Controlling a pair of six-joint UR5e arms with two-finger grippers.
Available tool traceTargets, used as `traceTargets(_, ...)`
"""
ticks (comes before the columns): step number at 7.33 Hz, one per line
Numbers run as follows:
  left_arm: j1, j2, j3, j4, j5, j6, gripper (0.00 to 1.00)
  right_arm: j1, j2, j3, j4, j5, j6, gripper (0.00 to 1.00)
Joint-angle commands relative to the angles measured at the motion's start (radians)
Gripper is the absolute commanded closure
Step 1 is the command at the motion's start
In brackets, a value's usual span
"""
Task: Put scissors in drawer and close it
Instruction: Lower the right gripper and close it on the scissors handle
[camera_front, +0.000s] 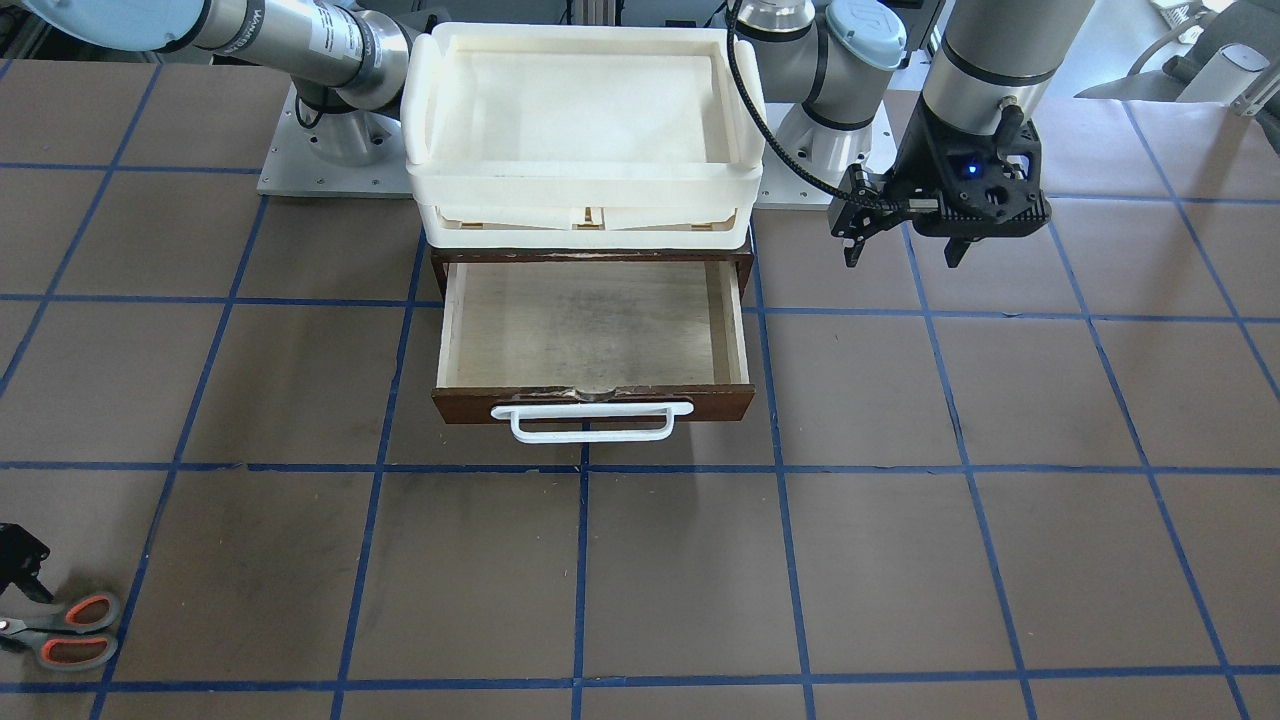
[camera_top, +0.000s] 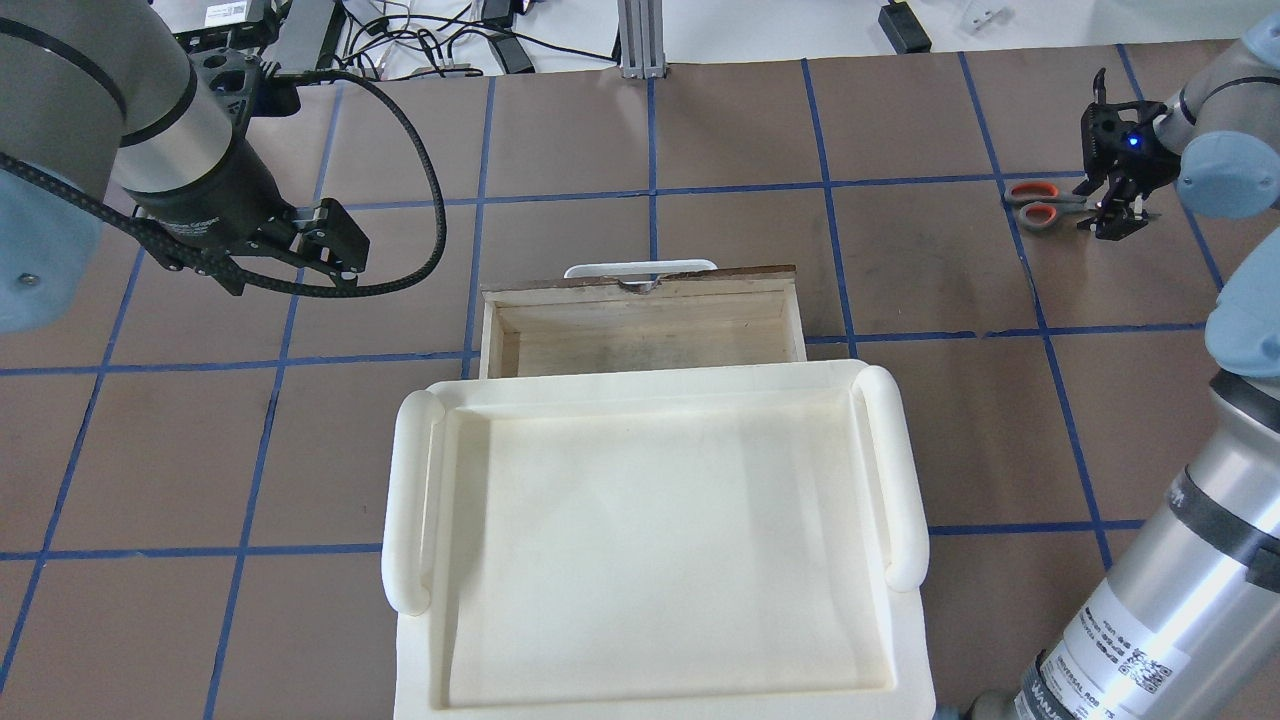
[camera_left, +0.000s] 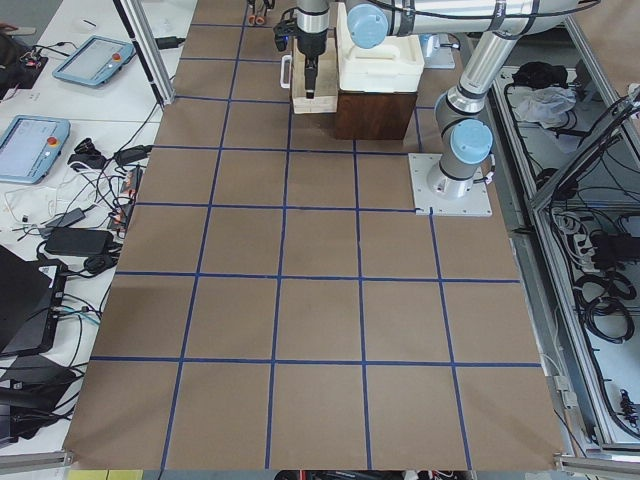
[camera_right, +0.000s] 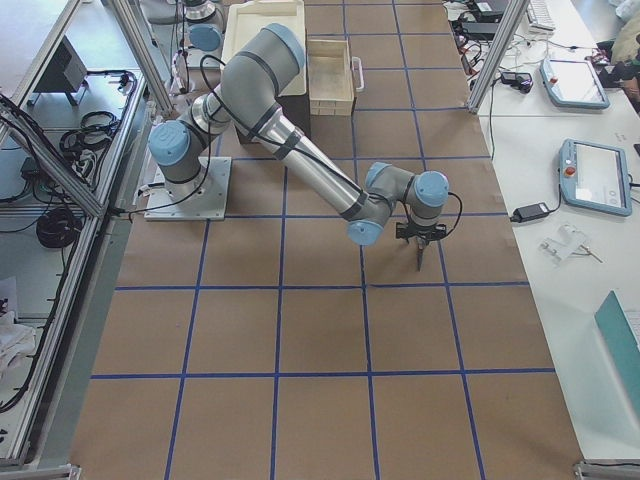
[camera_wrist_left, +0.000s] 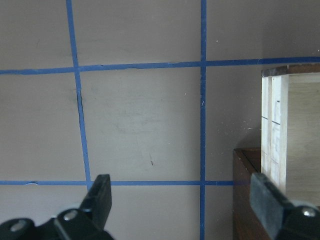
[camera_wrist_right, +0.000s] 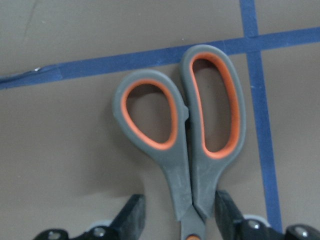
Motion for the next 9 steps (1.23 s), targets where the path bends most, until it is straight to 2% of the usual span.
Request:
traceTargets(1,0.0,-0.002,0.0,0.0,-0.001,0.0,0.0,0.0,0.001,-0.005,0.0,-0.002,0.0,0.67)
traceTargets(2,0.0,-0.002,0.0,0.0,-0.001,-0.001,0.0,0.0,0.001,-0.005,0.0,-0.002,-0.001,0.75)
traceTargets(3,0.0,-0.008,0.0,0.003,-0.001,-0.008,0.0,0.0,0.001,-0.005,-0.001,-0.003,-0.006,0.88)
traceTargets(5,0.0,-0.005,0.0,0.002,-0.001,-0.005,0.0,0.0,-0.01,-0.007,0.0,-0.005,-0.012,1.0)
traceTargets(7,0.0,-0.004,0.0,0.002,-0.001,-0.005,0.0,0.0,-0.064,-0.007,0.037,-0.005,-0.015,1.0)
traceTargets(9,0.0,0.001,0.0,0.002,-0.001,-0.005,0.0,0.002,-0.161,-0.007,0.157,-0.005,-0.026,1.0)
